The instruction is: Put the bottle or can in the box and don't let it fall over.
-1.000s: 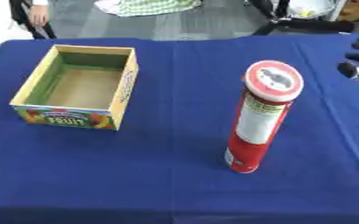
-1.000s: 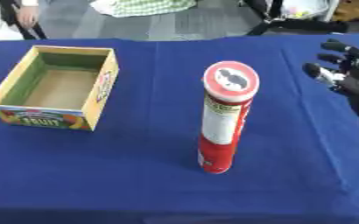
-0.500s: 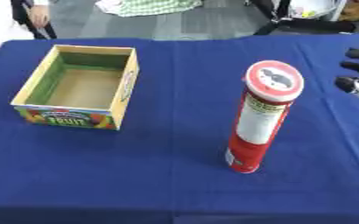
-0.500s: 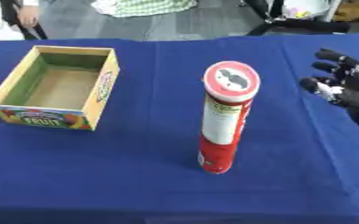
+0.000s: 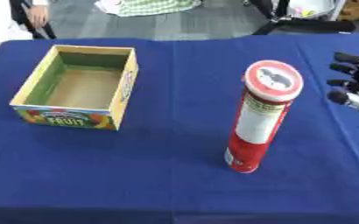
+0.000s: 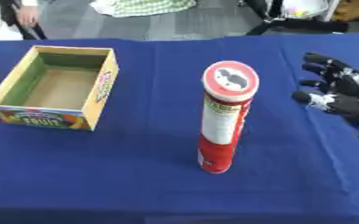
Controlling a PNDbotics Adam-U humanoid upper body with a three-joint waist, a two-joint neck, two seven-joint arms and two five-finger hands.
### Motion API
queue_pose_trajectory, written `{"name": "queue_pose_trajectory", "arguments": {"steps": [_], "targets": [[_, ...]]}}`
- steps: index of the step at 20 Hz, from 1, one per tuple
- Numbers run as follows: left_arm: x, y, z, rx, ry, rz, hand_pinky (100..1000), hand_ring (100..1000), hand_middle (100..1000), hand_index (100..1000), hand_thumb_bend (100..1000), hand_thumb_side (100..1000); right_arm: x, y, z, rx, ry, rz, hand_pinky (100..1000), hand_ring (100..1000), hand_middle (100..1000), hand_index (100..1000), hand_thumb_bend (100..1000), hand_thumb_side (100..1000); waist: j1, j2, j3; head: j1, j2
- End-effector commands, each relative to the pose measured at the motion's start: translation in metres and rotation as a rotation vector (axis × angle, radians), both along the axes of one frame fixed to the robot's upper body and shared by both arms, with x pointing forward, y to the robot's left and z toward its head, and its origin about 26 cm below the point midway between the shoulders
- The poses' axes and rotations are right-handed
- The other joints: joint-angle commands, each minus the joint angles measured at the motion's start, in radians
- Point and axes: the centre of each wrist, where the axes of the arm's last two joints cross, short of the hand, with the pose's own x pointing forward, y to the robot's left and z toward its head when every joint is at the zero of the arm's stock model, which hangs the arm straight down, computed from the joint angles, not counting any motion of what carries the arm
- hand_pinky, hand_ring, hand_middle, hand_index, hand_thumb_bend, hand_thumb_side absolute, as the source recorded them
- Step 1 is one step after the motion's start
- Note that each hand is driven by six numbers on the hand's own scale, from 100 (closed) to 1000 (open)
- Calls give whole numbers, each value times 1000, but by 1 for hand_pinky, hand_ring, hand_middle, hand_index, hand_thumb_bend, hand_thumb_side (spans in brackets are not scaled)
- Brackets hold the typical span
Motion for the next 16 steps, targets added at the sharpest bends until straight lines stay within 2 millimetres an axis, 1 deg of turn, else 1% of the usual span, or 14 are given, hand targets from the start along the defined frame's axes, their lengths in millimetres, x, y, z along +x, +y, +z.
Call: {"name": "queue_pose_trajectory", "arguments": {"steps": [1, 11, 16], "targets": [[1, 6, 11, 35, -24, 2, 707, 1000, 912, 843, 498, 883, 2, -6, 17, -58, -20, 48, 849, 1000, 1000, 872, 798, 203, -1, -8, 2, -1, 5], [1, 5, 11, 33, -24, -3, 707, 1000, 913, 843, 498, 884, 5, -6, 11, -90, 19, 145, 866, 1000, 1000, 896, 835, 233, -1, -7, 5, 3, 5], [2, 4, 11, 32, -25, -7, 707, 1000, 913, 843, 497, 884, 8, -2, 8, -104, 39, 165, 871, 1000, 1000, 909, 856, 251, -1, -6, 7, 2, 5]]}}
